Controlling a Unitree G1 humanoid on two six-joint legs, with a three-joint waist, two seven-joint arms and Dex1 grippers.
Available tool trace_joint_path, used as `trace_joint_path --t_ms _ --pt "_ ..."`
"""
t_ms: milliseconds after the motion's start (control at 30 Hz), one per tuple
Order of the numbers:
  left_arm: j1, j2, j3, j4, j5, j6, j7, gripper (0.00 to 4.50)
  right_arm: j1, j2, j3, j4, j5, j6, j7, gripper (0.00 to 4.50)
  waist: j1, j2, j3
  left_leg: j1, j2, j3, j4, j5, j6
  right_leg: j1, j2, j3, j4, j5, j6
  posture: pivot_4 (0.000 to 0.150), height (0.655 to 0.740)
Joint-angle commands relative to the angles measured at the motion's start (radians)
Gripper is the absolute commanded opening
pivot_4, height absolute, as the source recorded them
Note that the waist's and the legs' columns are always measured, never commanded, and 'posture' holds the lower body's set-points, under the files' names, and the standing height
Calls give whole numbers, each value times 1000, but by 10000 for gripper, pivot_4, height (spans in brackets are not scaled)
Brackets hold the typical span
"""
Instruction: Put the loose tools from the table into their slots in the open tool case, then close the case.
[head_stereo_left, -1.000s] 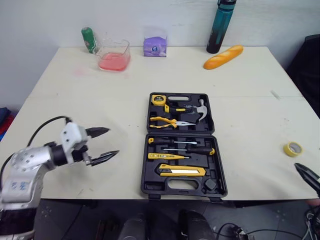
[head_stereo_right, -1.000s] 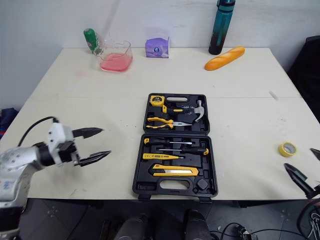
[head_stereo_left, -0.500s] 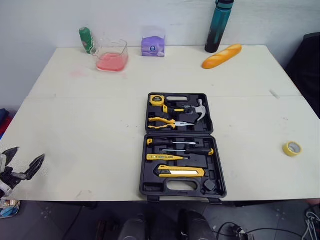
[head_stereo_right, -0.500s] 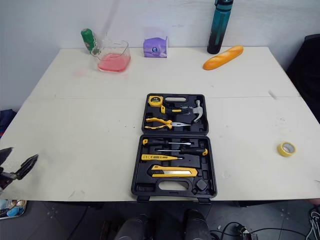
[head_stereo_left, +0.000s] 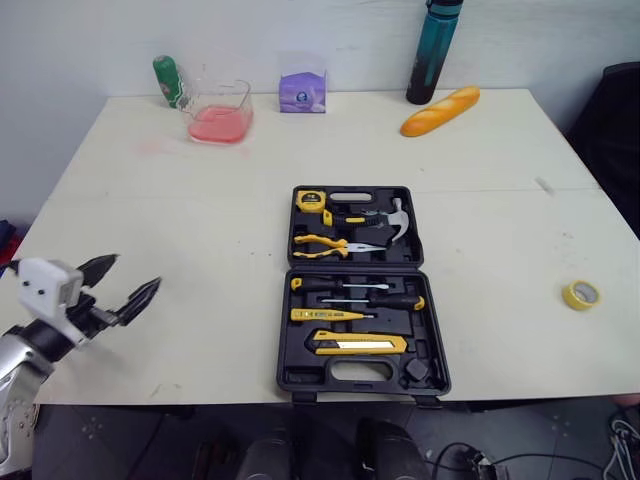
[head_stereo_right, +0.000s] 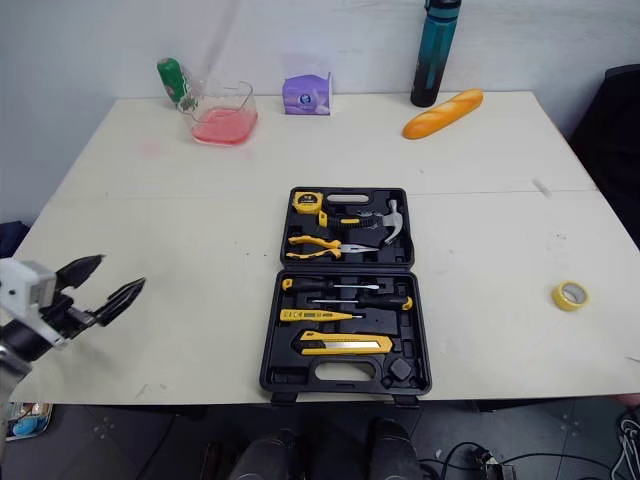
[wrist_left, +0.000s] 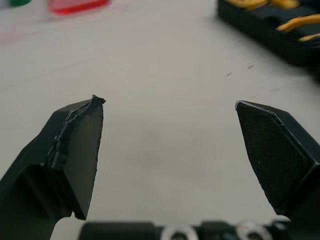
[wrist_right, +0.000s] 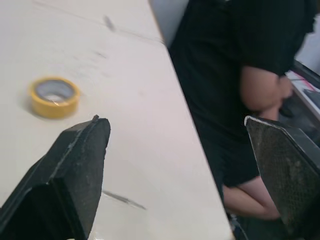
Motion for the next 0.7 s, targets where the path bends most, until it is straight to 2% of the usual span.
trace_joint_path --t_ms 33,100,167,233,333,400,433,567,700 --pt "-80 40 -96 -98 -49 45 -49 44273 51 -88 -8 -176 51 207 27 45000 4 2 0 0 0 0 0 0 0 0 0 0 0 0 0 1500 7349" --pt "-116 49 -137 -119 -65 70 -70 44273 64 -120 -13 -230 67 286 61 45000 5 2 0 -1 -1 1 0 1 2 0 0 0 0 0 1 1500 7349" --pt "-173 61 -200 -148 -103 107 -112 44273 100 -226 -8 -266 76 381 202 45000 5 2 0 -1 -1 1 0 1 2 0 0 0 0 1 1 1500 7349" --pt "-230 73 -264 -174 -130 138 -157 44273 69 -339 -5 -243 82 475 275 45000 4 2 1 -1 -1 1 0 3 5 0 1 0 0 1 1 1500 7349" --pt "-268 89 -307 -207 -155 178 -179 44273 6 -464 51 -168 1 483 350 45000 -2 0 2 -1 -1 2 0 4 8 0 2 0 0 1 1 1500 7349" --pt "-301 99 -335 -230 -184 209 -202 44273 -63 -572 153 -116 -89 528 307 45000 -4 -2 3 -1 -1 1 0 4 7 0 3 -1 -1 0 1 1500 7349" --pt "-314 104 -348 -237 -193 221 -211 44273 -103 -590 185 -113 -80 553 323 45000 -4 -2 4 -2 -1 1 0 5 7 -1 2 -1 -1 0 1 1500 7349" --pt "-398 79 -430 -258 -209 248 -232 44273 -223 -702 377 -104 -75 697 429 45000 2 0 5 -5 -1 0 2 6 6 -2 3 -2 -2 1 1 1500 7349" --pt "-434 64 -473 -279 -254 293 -247 44273 -348 -788 575 -24 -121 714 562 45000 7 0 5 -9 -1 -1 3 7 7 -3 4 -4 -1 1 2 1500 7349"
